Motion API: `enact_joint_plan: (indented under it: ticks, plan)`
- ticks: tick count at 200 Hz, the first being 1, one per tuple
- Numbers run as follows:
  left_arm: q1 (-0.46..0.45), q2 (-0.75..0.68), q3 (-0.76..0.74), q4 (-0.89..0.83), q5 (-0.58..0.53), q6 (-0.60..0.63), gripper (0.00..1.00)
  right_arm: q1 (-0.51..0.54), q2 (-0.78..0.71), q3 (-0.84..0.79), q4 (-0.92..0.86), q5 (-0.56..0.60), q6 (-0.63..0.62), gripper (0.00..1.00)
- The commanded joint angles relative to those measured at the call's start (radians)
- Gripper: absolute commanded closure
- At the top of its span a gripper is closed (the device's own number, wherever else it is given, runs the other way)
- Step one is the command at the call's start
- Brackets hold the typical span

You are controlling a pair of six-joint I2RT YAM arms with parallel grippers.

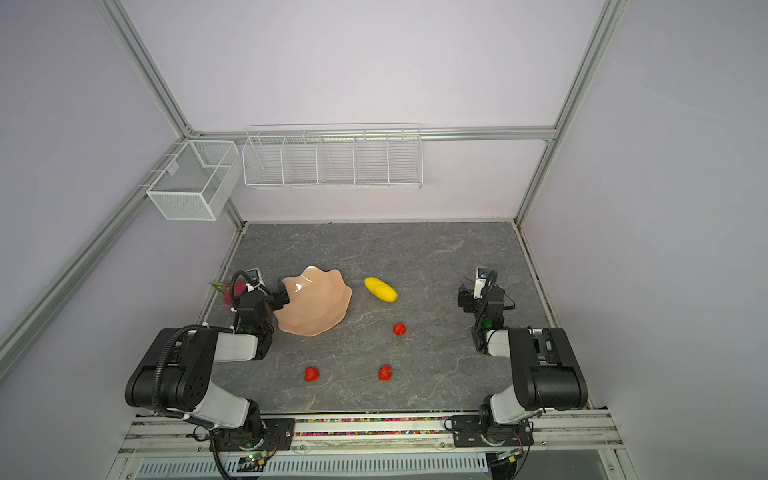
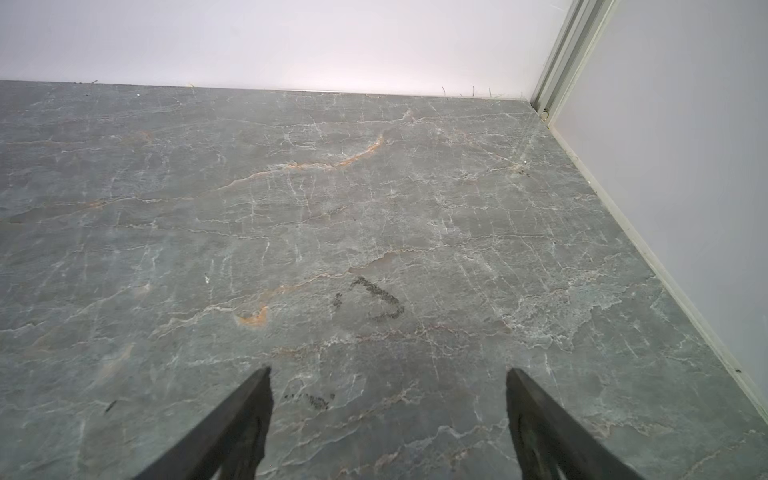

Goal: Place and organize the fake fruits in the fruit bowl

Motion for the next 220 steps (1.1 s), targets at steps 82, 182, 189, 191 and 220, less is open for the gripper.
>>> enact_joint_plan:
  ticks: [82, 182, 189, 191, 220]
  plan:
    - [0.006, 0.01, 0.021, 0.025, 0.012, 0.012, 0.01, -0.006, 0.011, 0.014, 0.028, -0.013, -0.016, 0.11]
    - [0.006, 0.004, 0.0, 0.065, 0.038, 0.023, 0.01, -0.007, 0.003, -0.001, 0.047, -0.012, -0.016, 0.12]
    - [0.005, 0.002, -0.002, 0.066, 0.037, 0.024, 0.01, -0.007, -0.002, -0.009, 0.06, -0.001, -0.01, 0.11]
    - [0.006, 0.002, -0.003, 0.066, 0.037, 0.023, 0.01, -0.006, -0.004, -0.011, 0.061, 0.001, -0.008, 0.11]
    - [0.006, 0.011, 0.0, 0.068, 0.045, 0.026, 0.01, -0.007, -0.019, -0.018, 0.062, 0.009, -0.005, 0.11]
